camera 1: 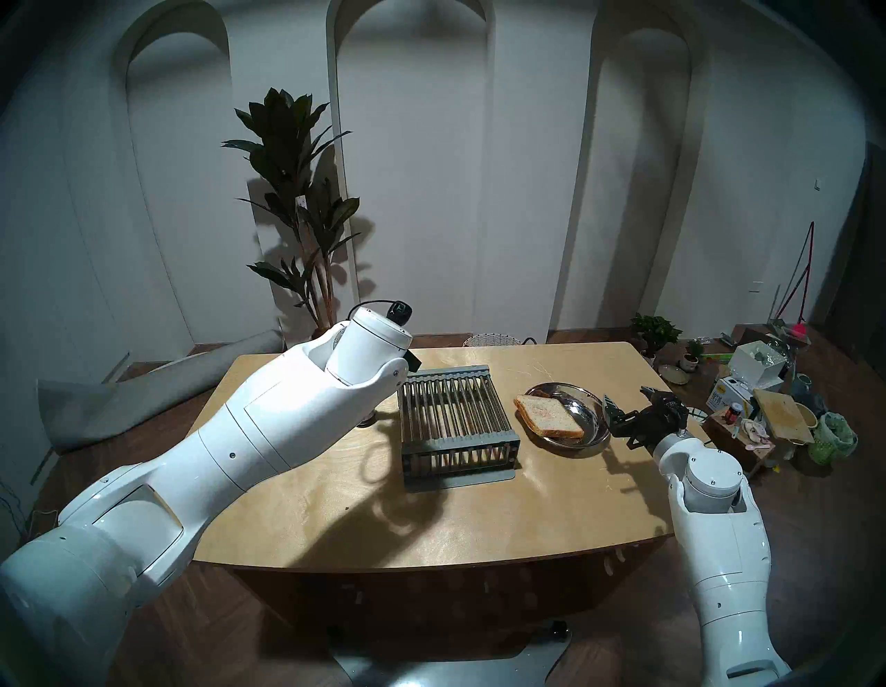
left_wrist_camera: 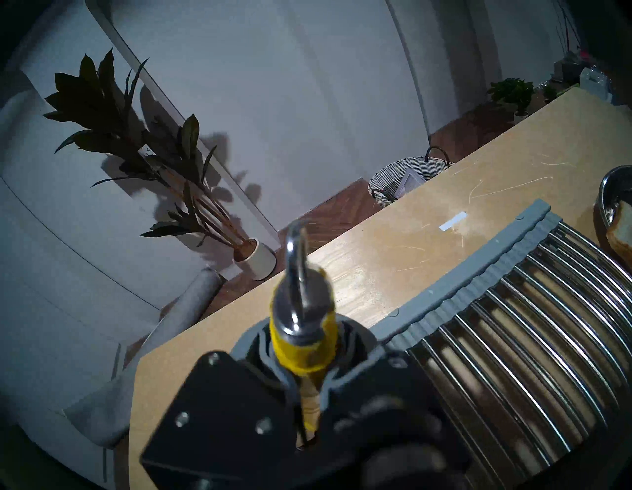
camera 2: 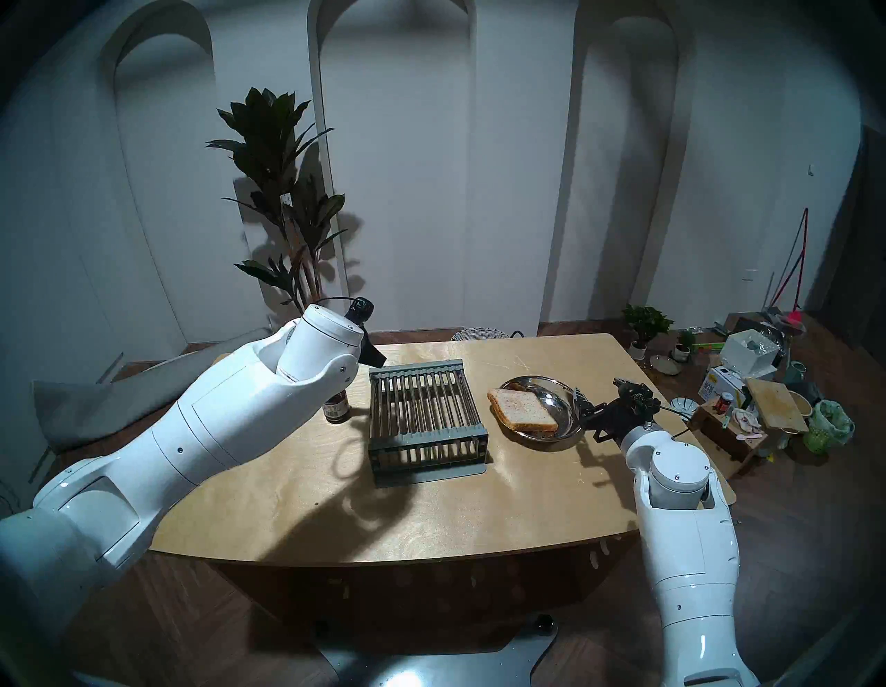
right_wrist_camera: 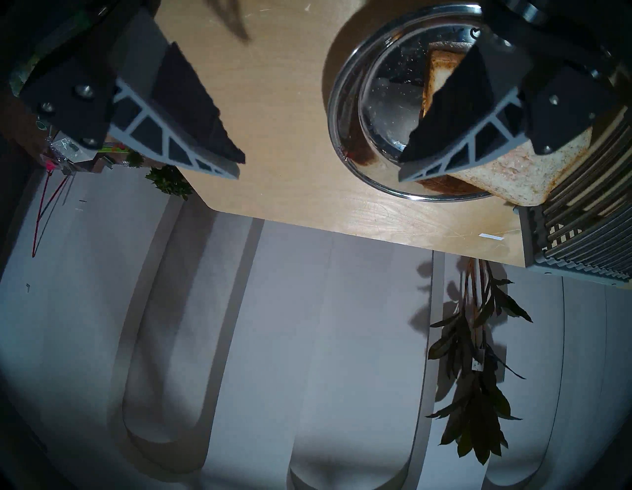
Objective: Spread jam over the slice of bread with the knife
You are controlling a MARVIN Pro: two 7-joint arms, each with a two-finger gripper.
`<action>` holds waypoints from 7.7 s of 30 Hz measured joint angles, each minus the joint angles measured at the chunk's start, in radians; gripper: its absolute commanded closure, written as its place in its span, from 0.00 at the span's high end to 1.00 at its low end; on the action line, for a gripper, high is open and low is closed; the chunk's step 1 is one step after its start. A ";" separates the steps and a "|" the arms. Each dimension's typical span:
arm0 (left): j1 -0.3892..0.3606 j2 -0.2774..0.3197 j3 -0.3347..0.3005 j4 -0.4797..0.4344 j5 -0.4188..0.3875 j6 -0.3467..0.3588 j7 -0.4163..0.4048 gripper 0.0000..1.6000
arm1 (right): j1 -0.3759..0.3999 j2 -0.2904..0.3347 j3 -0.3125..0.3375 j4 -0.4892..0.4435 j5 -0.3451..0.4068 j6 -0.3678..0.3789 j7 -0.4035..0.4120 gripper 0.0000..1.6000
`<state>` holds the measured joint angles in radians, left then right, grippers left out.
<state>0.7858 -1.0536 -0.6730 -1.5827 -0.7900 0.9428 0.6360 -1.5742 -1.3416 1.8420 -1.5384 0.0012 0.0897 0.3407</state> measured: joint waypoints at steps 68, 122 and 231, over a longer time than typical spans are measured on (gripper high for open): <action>-0.074 -0.040 0.079 -0.081 -0.043 0.019 0.128 0.00 | 0.008 0.022 0.072 0.066 0.083 -0.038 0.102 1.00; -0.161 -0.087 0.085 -0.474 -0.161 0.015 0.226 0.00 | 0.182 0.100 0.093 0.204 0.076 -0.092 0.050 1.00; 0.138 -0.444 -0.012 0.203 -0.294 -0.901 -0.132 0.00 | 0.292 0.126 0.036 0.350 0.120 0.469 0.145 1.00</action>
<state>0.9242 -1.4975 -0.6854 -1.3793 -1.0840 0.0417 0.5041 -1.2822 -1.2159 1.8781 -1.1881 0.1211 0.5585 0.4854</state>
